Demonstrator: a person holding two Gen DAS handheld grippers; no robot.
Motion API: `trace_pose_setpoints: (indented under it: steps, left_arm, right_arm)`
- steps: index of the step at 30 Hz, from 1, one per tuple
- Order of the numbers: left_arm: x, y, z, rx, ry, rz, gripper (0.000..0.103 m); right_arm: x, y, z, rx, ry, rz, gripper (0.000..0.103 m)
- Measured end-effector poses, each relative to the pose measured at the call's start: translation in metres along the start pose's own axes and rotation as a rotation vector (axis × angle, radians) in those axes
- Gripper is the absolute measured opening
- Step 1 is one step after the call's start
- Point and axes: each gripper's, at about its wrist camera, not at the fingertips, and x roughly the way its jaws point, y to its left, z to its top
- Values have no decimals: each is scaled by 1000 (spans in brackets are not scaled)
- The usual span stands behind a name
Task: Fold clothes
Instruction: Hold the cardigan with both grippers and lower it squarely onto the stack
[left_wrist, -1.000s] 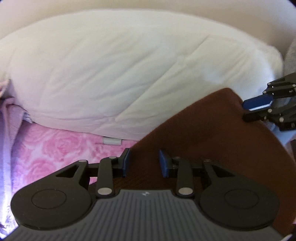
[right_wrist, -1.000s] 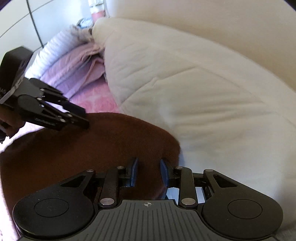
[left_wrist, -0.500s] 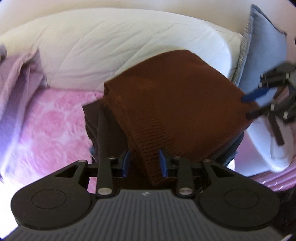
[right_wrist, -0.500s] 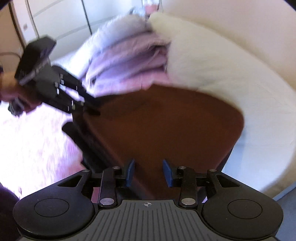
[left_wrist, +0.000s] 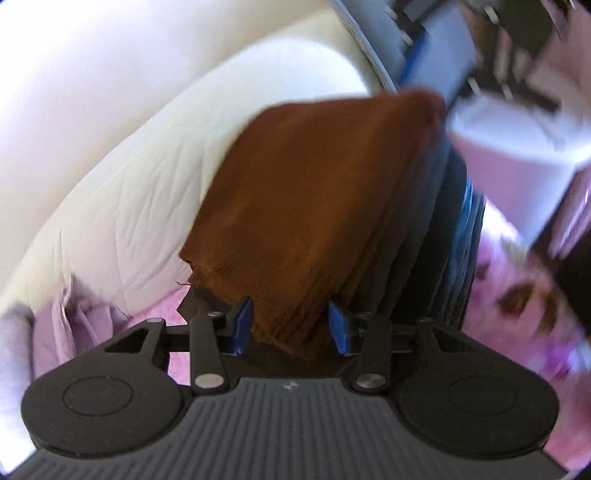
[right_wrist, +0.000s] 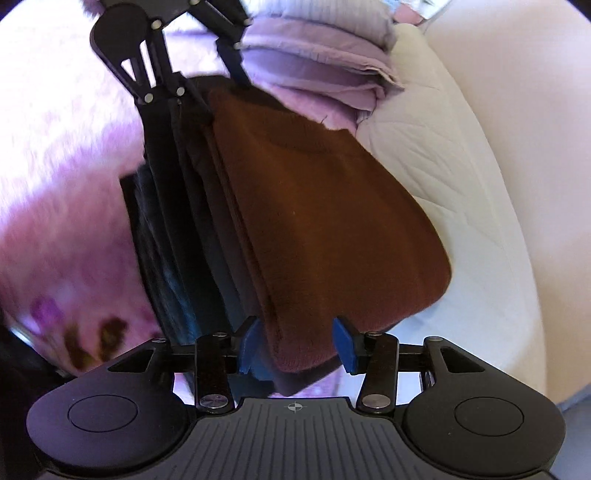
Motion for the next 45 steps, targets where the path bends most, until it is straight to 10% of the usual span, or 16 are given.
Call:
trace_pose_setpoints:
  steps: [8,36,45]
  left_arm:
    - [14,-20,8,166,45,21,12]
    - [14,-28,17,-51,131,11,11]
    - [16,-29,15,-67,127,18,11]
  right_arm:
    - [2,-16,-6,-37,-3,4,24]
    - [16,-1,-7,101,120,-21,33]
    - [-29,-29,30,435,-28,99,34]
